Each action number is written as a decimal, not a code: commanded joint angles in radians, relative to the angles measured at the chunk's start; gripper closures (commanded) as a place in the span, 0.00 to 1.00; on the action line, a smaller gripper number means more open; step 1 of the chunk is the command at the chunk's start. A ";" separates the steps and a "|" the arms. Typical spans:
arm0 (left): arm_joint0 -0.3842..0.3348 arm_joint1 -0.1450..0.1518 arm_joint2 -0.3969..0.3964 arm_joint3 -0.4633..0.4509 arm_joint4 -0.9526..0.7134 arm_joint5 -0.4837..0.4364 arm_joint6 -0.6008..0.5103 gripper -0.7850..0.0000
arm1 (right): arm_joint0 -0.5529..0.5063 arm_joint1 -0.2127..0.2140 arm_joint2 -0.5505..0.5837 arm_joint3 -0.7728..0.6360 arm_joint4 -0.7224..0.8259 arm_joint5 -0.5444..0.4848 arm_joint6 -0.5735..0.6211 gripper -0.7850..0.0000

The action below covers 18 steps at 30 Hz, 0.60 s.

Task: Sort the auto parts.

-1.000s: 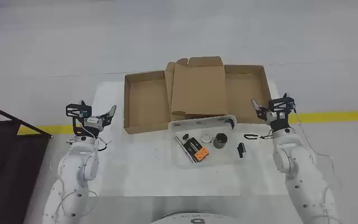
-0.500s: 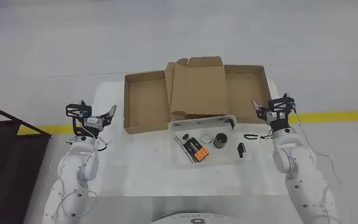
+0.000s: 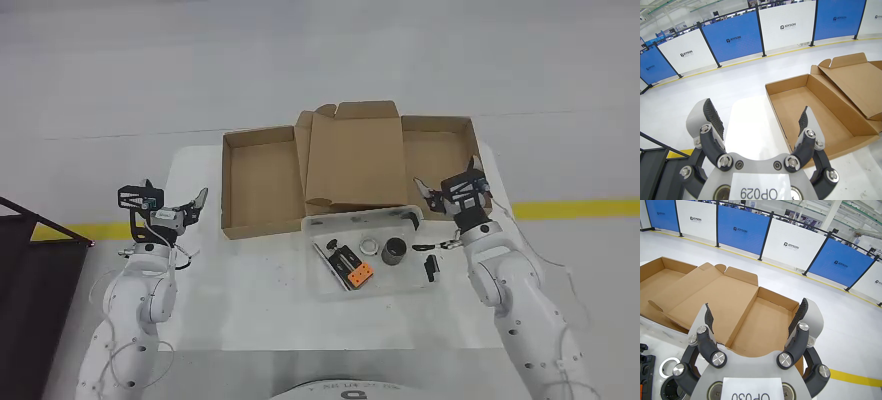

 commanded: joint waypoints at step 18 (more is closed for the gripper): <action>0.000 0.000 0.000 0.000 0.000 0.000 0.000 0.00 | -0.081 0.061 0.158 -0.070 0.251 -0.875 0.097 0.00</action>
